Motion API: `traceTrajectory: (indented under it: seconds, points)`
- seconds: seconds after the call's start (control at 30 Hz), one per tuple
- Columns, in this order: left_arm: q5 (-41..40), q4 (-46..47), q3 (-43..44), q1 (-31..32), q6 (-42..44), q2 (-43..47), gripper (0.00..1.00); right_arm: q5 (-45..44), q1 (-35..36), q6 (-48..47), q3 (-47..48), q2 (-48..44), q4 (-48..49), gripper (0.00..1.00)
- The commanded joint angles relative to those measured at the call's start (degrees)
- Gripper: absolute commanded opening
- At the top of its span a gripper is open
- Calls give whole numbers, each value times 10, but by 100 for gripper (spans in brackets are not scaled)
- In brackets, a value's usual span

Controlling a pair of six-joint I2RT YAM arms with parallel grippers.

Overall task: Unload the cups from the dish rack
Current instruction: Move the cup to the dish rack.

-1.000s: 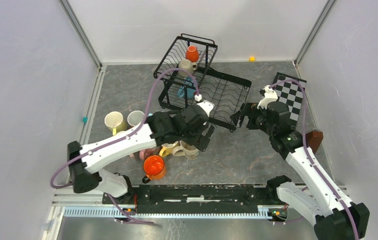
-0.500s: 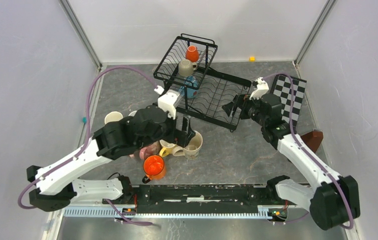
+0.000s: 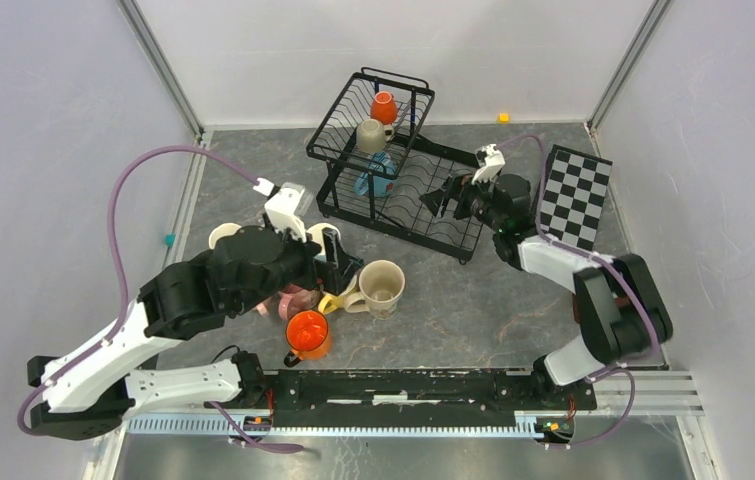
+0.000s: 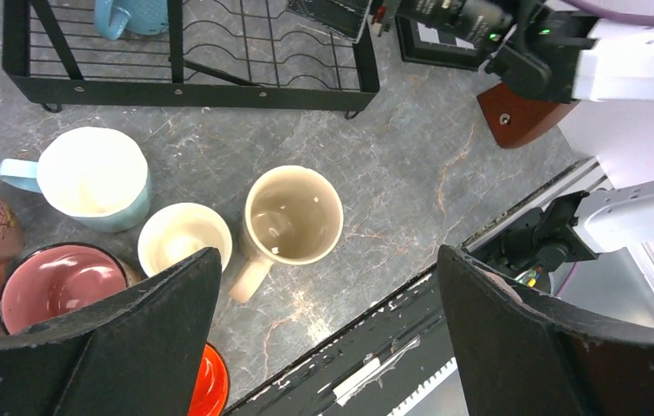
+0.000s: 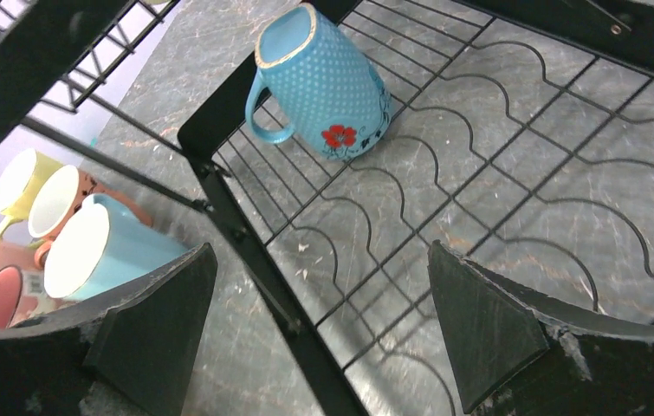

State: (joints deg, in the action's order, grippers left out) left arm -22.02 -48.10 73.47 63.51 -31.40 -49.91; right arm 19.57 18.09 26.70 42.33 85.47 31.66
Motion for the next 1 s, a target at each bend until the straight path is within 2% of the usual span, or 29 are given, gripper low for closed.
traceTrajectory:
  seconds: [0.0,0.2,0.47,0.7,0.97]
  points:
    - [-35,-9,1,1,-32,19,100,30,-1,-6,55,70,133,98]
    - [-36,-20,6,2,-30,17,100,26,4,-15,139,173,167,98]
    - [-50,-20,28,2,-1,-4,100,20,10,20,245,304,224,98]
    - [-70,-20,45,1,16,-24,100,38,27,17,296,363,282,98]
    - [-76,-29,62,0,13,-43,100,24,48,-11,353,414,275,98]
